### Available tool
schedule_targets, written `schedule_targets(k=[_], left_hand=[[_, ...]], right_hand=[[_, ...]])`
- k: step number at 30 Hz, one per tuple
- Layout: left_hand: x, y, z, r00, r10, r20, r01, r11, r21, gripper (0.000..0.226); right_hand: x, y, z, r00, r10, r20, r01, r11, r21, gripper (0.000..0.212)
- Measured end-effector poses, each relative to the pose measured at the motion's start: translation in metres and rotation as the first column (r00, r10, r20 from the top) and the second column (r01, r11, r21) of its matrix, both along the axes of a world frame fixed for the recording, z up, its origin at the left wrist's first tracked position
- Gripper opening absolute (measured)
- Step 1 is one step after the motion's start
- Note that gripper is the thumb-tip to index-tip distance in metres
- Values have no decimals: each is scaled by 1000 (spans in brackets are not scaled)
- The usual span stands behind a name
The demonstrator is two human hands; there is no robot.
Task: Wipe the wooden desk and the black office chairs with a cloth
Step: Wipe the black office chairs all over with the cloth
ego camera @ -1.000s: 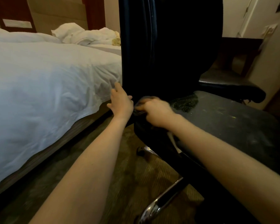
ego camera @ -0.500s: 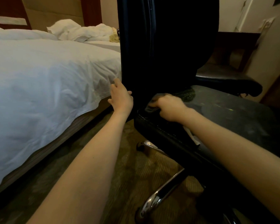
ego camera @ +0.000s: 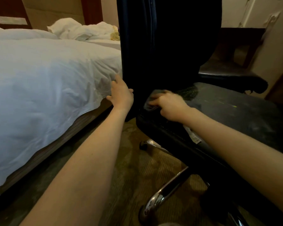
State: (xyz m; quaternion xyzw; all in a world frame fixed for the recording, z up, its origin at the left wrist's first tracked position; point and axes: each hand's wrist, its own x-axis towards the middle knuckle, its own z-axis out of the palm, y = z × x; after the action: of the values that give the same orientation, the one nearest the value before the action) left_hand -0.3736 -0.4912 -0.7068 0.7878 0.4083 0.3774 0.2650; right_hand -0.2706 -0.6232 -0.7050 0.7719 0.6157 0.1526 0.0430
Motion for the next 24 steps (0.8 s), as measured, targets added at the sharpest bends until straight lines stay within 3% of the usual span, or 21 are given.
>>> schedule_targets(k=[3, 11, 13, 19, 24], left_hand=[[-3, 3, -3, 1000, -24, -10, 24, 999, 26, 48], [1, -3, 0, 998, 56, 15, -56, 998, 26, 44], [1, -3, -2, 999, 38, 30, -39, 998, 39, 44], [-6, 4, -3, 998, -58, 39, 56, 997, 49, 49], [-7, -1, -2, 998, -55, 37, 54, 998, 28, 45]], right_hand=[[-23, 3, -15, 985, 145, 92, -135, 985, -110, 55], [-16, 42, -13, 994, -109, 20, 109, 994, -21, 42], [-25, 40, -14, 991, -114, 66, 117, 992, -39, 39], [-22, -12, -11, 975, 102, 199, -64, 980, -188, 45], [1, -53, 6, 962, 269, 41, -245, 923, -298, 56]])
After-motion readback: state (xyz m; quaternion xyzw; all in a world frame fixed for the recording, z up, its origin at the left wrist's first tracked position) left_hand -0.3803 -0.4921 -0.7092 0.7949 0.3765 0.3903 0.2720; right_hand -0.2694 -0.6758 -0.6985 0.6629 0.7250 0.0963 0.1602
